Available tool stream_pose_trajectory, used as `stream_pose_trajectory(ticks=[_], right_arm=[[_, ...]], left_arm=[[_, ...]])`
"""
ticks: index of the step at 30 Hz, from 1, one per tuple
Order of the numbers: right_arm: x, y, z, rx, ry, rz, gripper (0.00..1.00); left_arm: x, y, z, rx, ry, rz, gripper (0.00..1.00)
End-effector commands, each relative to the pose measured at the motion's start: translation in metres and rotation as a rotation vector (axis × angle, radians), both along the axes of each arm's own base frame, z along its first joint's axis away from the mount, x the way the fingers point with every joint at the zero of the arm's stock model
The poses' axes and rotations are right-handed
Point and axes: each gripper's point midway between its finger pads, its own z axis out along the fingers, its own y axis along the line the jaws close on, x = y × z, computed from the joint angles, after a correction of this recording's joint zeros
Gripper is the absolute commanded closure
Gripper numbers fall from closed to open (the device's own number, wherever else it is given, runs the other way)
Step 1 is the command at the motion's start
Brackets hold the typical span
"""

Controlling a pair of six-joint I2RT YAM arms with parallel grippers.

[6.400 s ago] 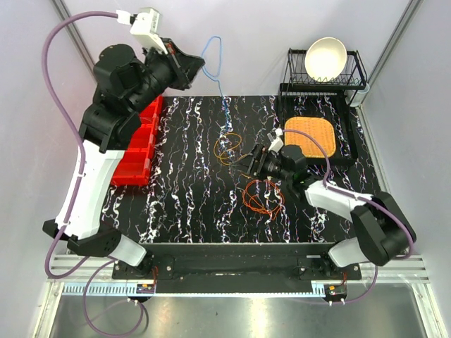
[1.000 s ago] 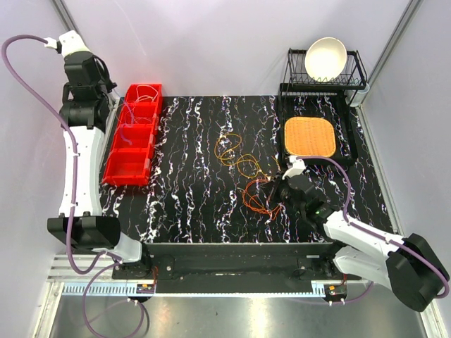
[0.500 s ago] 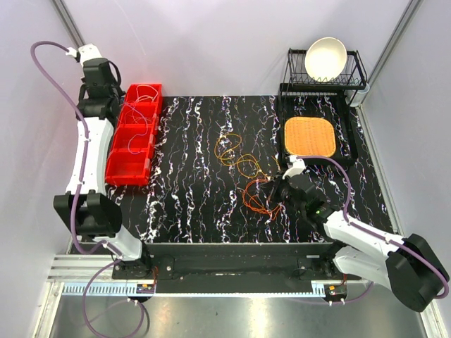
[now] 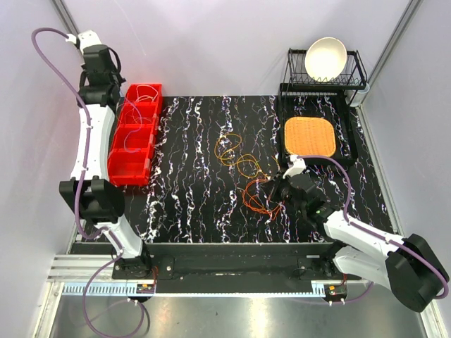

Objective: Untangle the cables

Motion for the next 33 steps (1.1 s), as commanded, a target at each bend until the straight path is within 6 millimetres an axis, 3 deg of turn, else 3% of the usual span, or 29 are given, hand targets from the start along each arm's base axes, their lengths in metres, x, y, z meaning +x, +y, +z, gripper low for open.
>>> stream_pose_trajectory(ticks=[1,4,9,12,14,15,19,23,26,33], right_arm=[[0.006,0.002,0.012,0.029,-0.042,0.007,1.0],[0.006,0.002,0.011,0.028,-0.039,0.008,1.0],[0.005,0.002,0.011,0.031,-0.039,0.009,1.0],[0.006,0.001,0.012,0.033,-0.043,0.006,1.0],[0.005,0.002,0.011,0.034,-0.041,0.007,1.0],[0.005,0.002,0.011,0.034,-0.041,0.007,1.0],[0.005,0.002,0.01,0.033,-0.038,0.01,1.0],[0.005,0.002,0.011,0.036,-0.038,0.01,1.0],[0.006,0.002,0.01,0.035,-0.039,0.009,1.0],[0.005,0.003,0.01,0.037,-0.035,0.015,1.0]], left_arm=[[-0.004,0.003,0.059,0.011,-0.133,0.008,1.0],[-0.006,0.001,0.067,0.011,-0.153,-0.001,1.0],[-0.007,0.006,0.052,0.02,-0.115,0.024,1.0],[-0.012,0.008,0.012,0.01,-0.047,0.039,1.0],[-0.013,0.007,-0.003,-0.002,-0.039,0.041,1.0],[-0.019,0.006,-0.021,-0.018,-0.009,0.044,1.0],[-0.034,0.003,-0.039,-0.053,-0.009,0.048,1.0],[-0.045,0.002,-0.036,-0.056,-0.022,0.049,1.0],[-0.053,-0.001,-0.021,-0.058,-0.052,0.033,1.0],[-0.064,-0.004,0.045,-0.046,-0.177,0.014,1.0]])
